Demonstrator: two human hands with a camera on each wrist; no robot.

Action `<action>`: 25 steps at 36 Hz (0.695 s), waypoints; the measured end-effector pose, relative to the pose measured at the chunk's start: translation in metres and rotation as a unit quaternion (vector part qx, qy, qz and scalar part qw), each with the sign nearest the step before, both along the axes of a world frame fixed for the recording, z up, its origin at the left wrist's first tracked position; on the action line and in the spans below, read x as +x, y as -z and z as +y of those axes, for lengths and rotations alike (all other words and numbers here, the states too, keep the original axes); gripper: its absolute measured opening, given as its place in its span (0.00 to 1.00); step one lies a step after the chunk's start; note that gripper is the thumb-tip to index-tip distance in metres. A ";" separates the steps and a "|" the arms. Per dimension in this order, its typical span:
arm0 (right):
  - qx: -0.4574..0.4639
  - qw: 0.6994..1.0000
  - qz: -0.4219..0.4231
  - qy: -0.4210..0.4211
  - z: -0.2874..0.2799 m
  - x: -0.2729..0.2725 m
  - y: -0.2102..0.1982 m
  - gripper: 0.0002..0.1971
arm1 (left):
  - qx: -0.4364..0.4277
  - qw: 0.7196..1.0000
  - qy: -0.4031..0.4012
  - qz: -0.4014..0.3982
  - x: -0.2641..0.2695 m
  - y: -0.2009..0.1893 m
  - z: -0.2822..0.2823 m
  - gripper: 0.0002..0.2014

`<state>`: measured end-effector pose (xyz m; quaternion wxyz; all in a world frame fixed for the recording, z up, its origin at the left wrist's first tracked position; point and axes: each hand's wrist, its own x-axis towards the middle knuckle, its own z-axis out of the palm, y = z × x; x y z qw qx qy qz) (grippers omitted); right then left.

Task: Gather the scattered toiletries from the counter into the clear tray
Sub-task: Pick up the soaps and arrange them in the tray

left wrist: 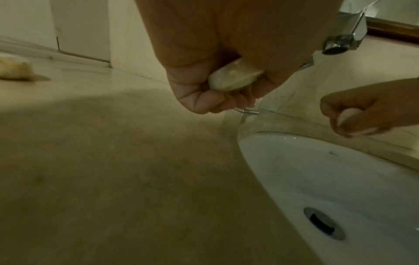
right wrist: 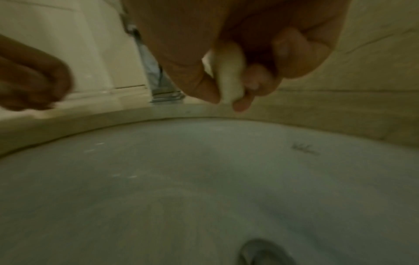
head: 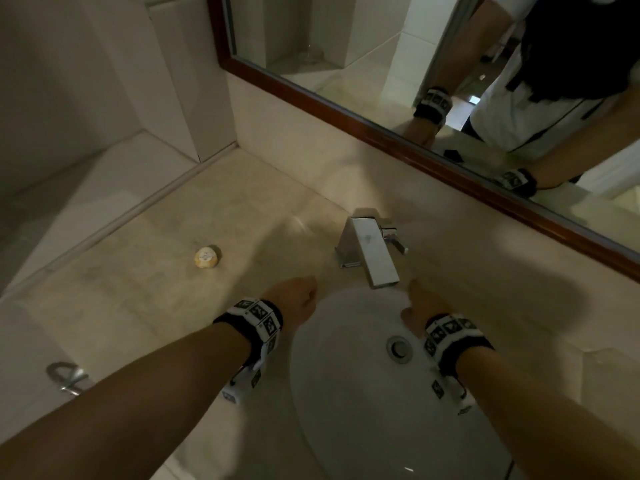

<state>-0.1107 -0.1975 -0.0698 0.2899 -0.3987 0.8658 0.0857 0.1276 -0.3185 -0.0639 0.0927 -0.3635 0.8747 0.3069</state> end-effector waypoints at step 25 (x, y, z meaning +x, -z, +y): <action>-0.118 0.954 -0.176 -0.214 -0.121 0.180 -0.023 0.12 | -0.048 0.963 -0.259 -0.064 0.100 -0.004 -0.088 0.29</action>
